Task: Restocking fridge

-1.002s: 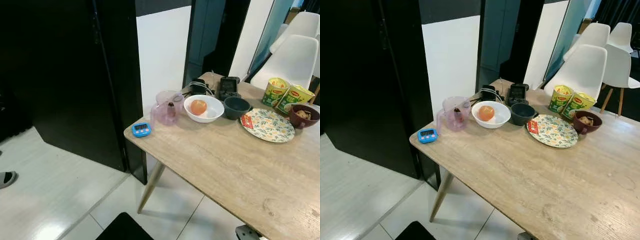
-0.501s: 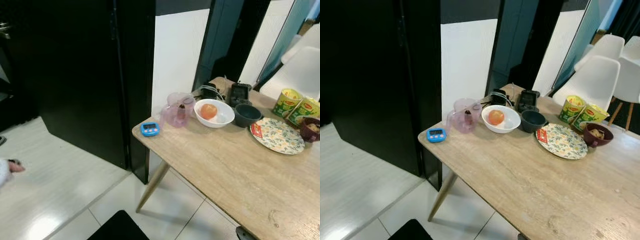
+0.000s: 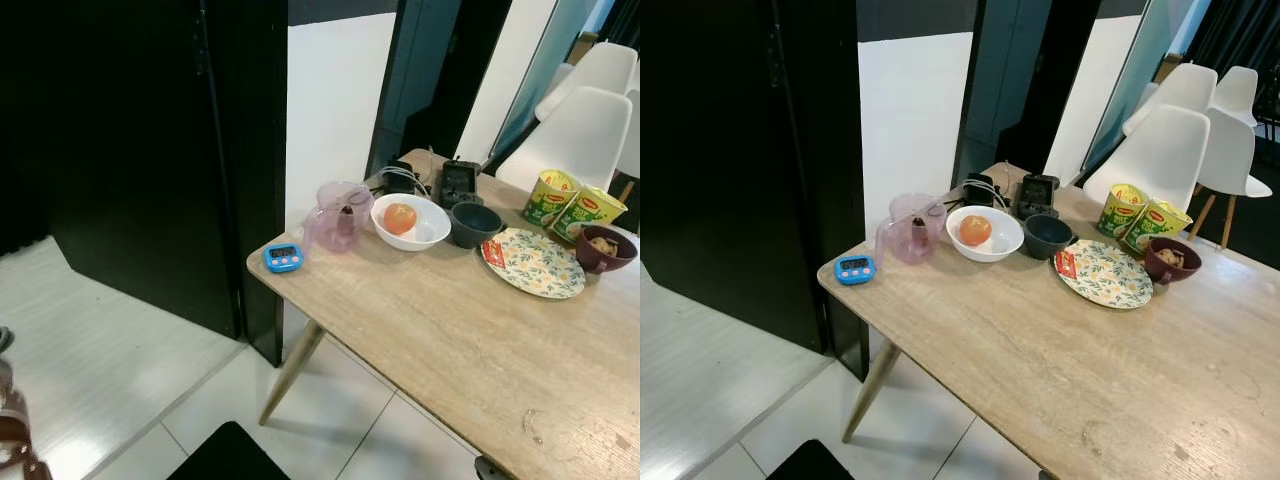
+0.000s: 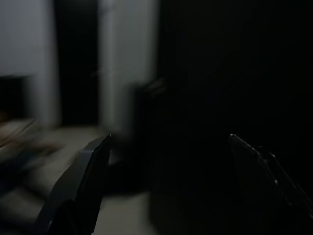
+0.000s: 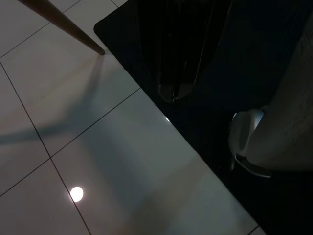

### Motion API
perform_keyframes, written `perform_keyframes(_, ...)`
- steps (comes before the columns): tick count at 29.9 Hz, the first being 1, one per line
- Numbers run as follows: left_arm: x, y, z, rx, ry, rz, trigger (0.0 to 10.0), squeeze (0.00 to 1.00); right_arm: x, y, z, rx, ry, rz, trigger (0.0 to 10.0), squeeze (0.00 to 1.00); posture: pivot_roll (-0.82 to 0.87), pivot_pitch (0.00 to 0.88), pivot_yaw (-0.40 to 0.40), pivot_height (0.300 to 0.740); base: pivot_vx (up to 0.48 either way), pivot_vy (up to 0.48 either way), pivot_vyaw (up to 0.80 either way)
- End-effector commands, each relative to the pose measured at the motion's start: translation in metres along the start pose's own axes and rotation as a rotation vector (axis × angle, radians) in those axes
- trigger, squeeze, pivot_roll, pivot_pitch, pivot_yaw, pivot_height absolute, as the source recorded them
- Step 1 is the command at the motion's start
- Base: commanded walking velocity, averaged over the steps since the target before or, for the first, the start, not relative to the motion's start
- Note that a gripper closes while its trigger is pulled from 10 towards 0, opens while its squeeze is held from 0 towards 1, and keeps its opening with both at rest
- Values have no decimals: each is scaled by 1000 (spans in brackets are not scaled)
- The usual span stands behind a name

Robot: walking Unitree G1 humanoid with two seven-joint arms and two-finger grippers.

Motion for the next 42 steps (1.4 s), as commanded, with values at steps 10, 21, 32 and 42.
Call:
perform_keyframes(10,76,-14,32,150,-358,-645,10000,0,2,-1,-1,-5,-13,0,10000,0,92,0,-105,740,0,0,0)
perform_keyframes(21,130,-53,17,22,-437,-1046,10000,0,0,0,0,-6,-11,9,10000,0,92,0,-99,740,0,0,0)
perform_keyframes(32,165,-57,4,-38,-452,-1063,10000,0,-1,0,1,-5,-8,17,10000,0,81,0,-92,740,0,0,0)
perform_keyframes(42,204,-56,15,-6,-469,-1166,10000,0,-1,0,0,-12,-5,21,10000,0,65,0,-96,740,0,0,0)
Point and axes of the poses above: a point about 5 cm out from each wrist's last joint towards the gripper, its own y axis pointing out of the wrist towards the gripper, its own z axis along the axis of the wrist's last joint, x = y × z, the point moved 1 cm from there along y, pointing out of the wrist towards the gripper, and after that the axes turned 11 degrees about y, right-handed, at the moved point
